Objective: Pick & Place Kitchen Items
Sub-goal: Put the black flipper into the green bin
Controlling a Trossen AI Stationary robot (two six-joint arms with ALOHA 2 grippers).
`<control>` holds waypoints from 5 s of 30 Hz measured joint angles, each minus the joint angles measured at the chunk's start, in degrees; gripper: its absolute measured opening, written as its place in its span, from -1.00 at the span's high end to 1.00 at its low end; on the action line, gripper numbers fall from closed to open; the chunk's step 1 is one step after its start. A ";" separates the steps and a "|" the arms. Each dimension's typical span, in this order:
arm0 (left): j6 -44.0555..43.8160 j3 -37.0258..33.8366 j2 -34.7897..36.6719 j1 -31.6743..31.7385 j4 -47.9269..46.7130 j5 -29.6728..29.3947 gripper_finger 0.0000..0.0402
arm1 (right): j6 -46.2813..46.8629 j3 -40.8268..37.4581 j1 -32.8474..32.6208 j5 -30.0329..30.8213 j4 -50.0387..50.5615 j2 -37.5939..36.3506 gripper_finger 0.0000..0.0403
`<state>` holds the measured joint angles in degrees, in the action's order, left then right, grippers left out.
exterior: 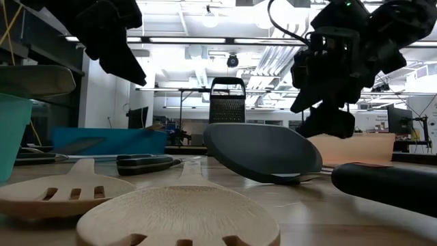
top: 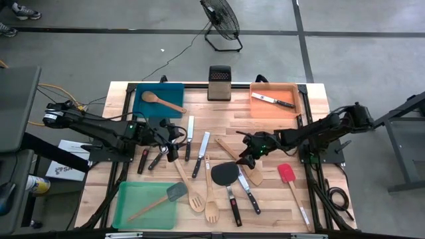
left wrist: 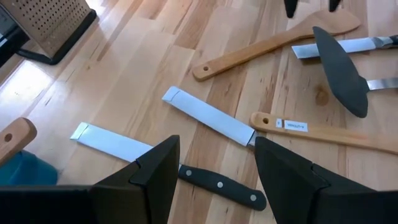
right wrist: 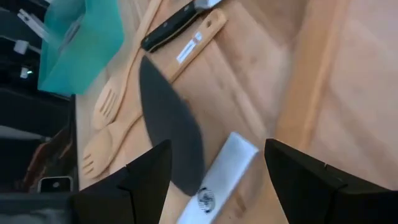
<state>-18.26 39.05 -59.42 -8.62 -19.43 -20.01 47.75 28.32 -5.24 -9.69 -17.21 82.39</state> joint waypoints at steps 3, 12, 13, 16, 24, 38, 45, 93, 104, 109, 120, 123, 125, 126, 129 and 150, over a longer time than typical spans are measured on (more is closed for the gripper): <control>0.00 0.00 0.00 0.00 0.01 0.00 -0.02 | 0.69 0.00 -1.45 1.25 -2.84 3.43 -0.23; -0.02 0.00 0.00 0.00 0.01 0.04 -0.02 | 3.48 -0.02 -3.56 2.07 -14.77 11.19 -0.23; -0.02 0.00 0.00 0.00 -0.01 0.04 -0.02 | 3.48 0.00 -3.77 2.05 -16.04 11.76 -0.23; -0.02 0.00 0.00 0.00 0.01 0.04 -0.02 | 3.48 0.04 -4.48 2.05 -17.60 12.78 -0.23; -0.02 0.00 0.00 0.00 -0.01 0.04 -0.02 | 1.66 0.07 -6.56 2.06 -21.13 13.25 -0.23; -0.02 0.00 -0.02 0.00 -0.05 0.04 -0.02 | -2.48 4.01 -7.14 3.21 -22.39 18.37 -0.03; -0.02 0.00 -0.02 0.00 -0.16 0.02 -0.02 | -3.09 5.54 -7.14 3.63 -22.15 21.40 0.13; 1.88 0.00 -0.32 -0.02 13.94 7.45 -0.02 | -21.25 5.46 -2.05 11.27 -19.34 -4.12 0.98; 2.58 0.04 -4.96 -0.02 23.97 7.42 -0.02 | -27.99 5.46 1.49 23.16 -21.22 -9.64 0.98; 9.81 0.00 -9.61 -0.02 30.75 4.66 -0.02 | -27.96 5.46 2.38 30.90 -23.36 -9.66 0.98; 22.32 0.04 -17.71 -0.02 42.09 -4.57 -0.05 | -28.14 5.48 2.41 41.02 -24.44 -9.66 0.98; 23.45 0.03 -18.49 0.00 44.07 -6.52 -0.17 | -28.57 5.48 2.41 42.09 -24.54 -9.66 0.98; 23.98 0.04 -18.52 -0.02 44.00 -7.49 -0.30 | -28.57 5.47 2.41 42.86 -25.00 -9.63 0.98; 24.04 0.04 -18.53 -0.01 43.99 -7.60 -0.36 | -28.60 5.49 2.41 43.17 -25.40 -9.45 0.98; 24.13 0.04 -18.53 0.00 44.16 -7.69 -0.55 | -29.47 5.49 2.39 44.43 -27.00 -8.82 0.98; 27.03 0.04 -18.56 0.00 44.12 -15.94 -0.67 | -33.09 5.49 2.37 45.81 -47.43 0.44 0.98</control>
<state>8.77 39.09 -77.97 -8.62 24.69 -35.95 14.66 33.80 -2.87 36.12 -64.64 82.83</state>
